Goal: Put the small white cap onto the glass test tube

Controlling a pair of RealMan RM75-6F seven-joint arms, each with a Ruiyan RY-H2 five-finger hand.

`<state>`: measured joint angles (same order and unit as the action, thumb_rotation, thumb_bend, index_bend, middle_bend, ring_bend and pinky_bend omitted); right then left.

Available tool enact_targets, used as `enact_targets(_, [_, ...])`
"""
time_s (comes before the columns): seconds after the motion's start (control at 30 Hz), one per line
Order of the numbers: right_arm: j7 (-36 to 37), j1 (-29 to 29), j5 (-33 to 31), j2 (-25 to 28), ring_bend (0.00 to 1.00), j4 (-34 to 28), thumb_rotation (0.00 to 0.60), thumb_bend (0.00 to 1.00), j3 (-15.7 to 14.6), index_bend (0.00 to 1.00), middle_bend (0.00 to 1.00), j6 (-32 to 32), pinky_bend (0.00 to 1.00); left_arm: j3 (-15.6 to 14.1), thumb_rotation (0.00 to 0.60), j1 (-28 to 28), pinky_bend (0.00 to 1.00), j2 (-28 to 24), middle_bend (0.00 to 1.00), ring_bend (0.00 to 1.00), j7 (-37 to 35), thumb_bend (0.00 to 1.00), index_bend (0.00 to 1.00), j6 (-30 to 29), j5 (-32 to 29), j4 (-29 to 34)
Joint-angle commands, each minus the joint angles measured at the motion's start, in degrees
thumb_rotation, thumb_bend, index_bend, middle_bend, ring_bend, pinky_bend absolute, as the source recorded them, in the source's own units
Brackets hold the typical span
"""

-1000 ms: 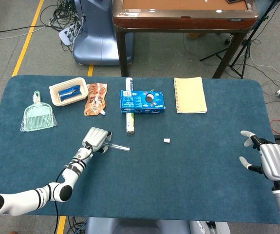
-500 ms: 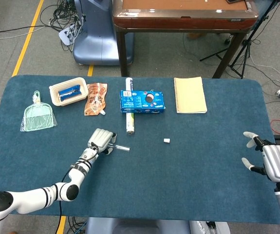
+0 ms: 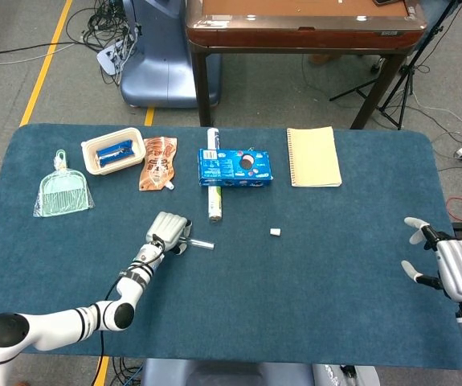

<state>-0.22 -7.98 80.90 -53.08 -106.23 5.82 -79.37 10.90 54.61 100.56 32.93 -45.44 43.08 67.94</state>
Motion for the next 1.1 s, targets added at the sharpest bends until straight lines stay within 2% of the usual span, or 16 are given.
enact_targets(0.03, [-0.11,-0.02,-0.04,0.10,0.48,-0.11,0.600,0.24,-0.03,0.24,0.45,0.08,0.60,0.07,0.600,0.08,1.00,0.26,1.00,1.00,-0.38,0.26,0.52,-0.15,-0.08,-0.42])
enact_targets(0.23, [-1.81,-0.43,-0.88,0.49,0.48,-0.65,0.600,0.24,-0.01,0.24,0.45,0.97,0.60,0.24,0.600,-0.50,1.00,-1.07,1.00,1.00,-2.32,0.26,0.57,-0.65,1.10,1.17])
enact_targets(0.37, [-4.11,-1.61,-1.07,0.79,0.48,-1.68,0.600,0.24,0.20,0.24,0.45,2.44,0.60,0.56,0.600,-1.78,1.00,-3.70,1.00,1.00,-5.52,0.26,0.58,-1.08,3.16,4.80])
enact_targets(0.47, [-5.58,-3.25,-0.91,1.02,0.53,-2.99,0.600,0.24,0.45,0.24,0.47,4.57,0.64,0.81,0.600,-3.04,1.00,-6.32,1.00,1.00,-8.74,0.26,0.59,-1.55,5.60,8.26])
enact_targets(0.63, [-10.63,-6.58,-1.90,0.12,0.71,-4.32,0.600,0.24,1.79,0.25,0.60,7.49,0.82,0.79,0.600,-5.00,1.00,-10.54,1.00,1.00,-12.33,0.26,0.59,-3.48,9.80,13.90])
enact_targets(0.73, [-11.45,-9.57,-2.95,-0.79,0.81,-4.77,0.600,0.24,2.64,0.28,0.69,11.29,0.86,0.61,0.600,-6.10,1.00,-13.30,1.00,1.00,-13.61,0.26,0.60,-4.82,11.89,17.48])
enact_targets(0.93, [-14.68,-16.35,-7.43,-4.90,0.95,-2.82,0.600,0.24,4.86,0.33,0.83,18.51,0.97,-0.07,0.600,-8.06,1.00,-17.93,1.00,1.00,-14.72,0.26,0.60,-7.25,14.47,24.11])
enact_targets(1.1, [-17.42,-21.13,-12.13,-9.60,1.00,0.32,0.600,0.23,5.94,0.39,0.91,23.14,1.00,-1.02,0.600,-8.94,1.00,-19.81,1.00,1.00,-14.58,0.26,0.60,-8.28,15.89,27.15])
